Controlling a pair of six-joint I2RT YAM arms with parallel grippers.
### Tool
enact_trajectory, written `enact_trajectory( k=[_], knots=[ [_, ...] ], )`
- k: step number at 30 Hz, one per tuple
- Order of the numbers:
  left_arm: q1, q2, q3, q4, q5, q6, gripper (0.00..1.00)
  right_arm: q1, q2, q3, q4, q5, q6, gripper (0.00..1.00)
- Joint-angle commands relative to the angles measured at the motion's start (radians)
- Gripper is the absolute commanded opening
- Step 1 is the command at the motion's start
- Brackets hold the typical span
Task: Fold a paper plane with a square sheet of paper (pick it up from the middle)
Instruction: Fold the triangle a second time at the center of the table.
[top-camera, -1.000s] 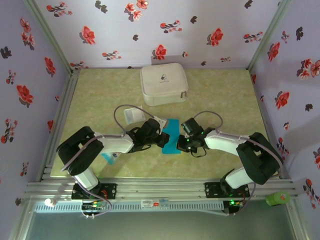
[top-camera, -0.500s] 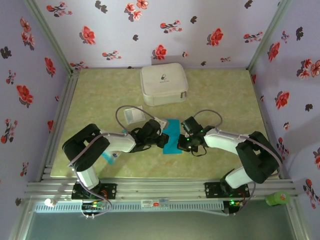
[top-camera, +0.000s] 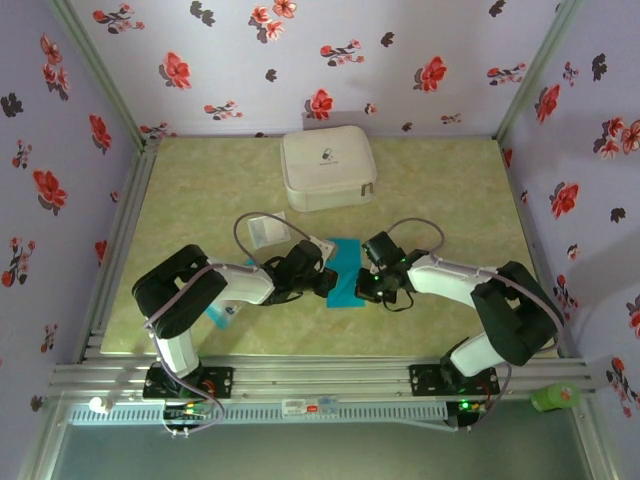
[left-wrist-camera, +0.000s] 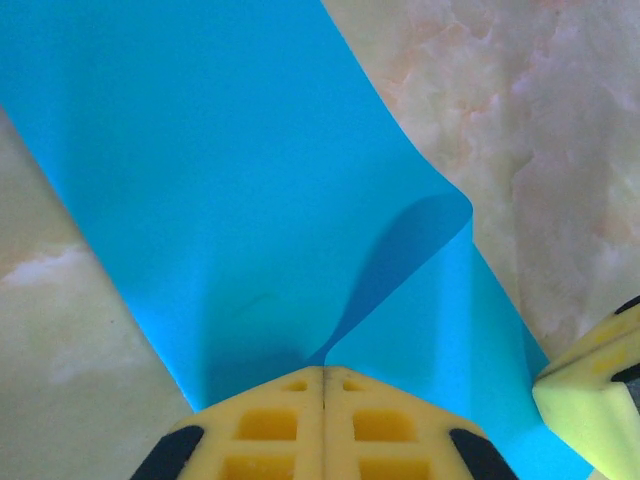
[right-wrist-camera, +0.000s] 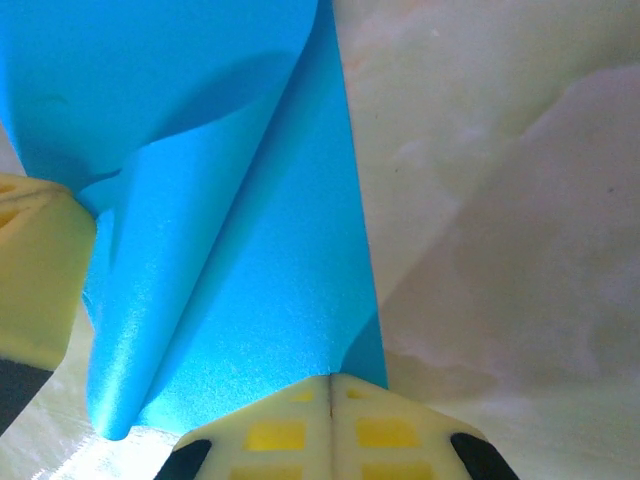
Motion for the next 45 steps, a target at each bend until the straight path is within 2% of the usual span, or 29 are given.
enact_trajectory(
  k=[1,8,18,45],
  knots=[
    [0.009,0.018,0.006,0.017,-0.008,0.018,0.01,-0.004,-0.034,-0.007,0.012,-0.029,0.048,0.05],
    [0.009,0.016,0.001,0.015,-0.006,0.012,0.01,0.018,-0.020,-0.047,0.154,-0.108,0.124,0.06],
    [0.012,-0.019,0.003,0.010,-0.011,0.020,0.01,0.019,0.057,0.001,-0.047,0.012,0.013,0.01],
    [0.027,-0.003,-0.009,0.058,-0.059,0.030,0.02,0.009,0.078,0.002,-0.057,0.014,-0.026,0.00]
  ],
)
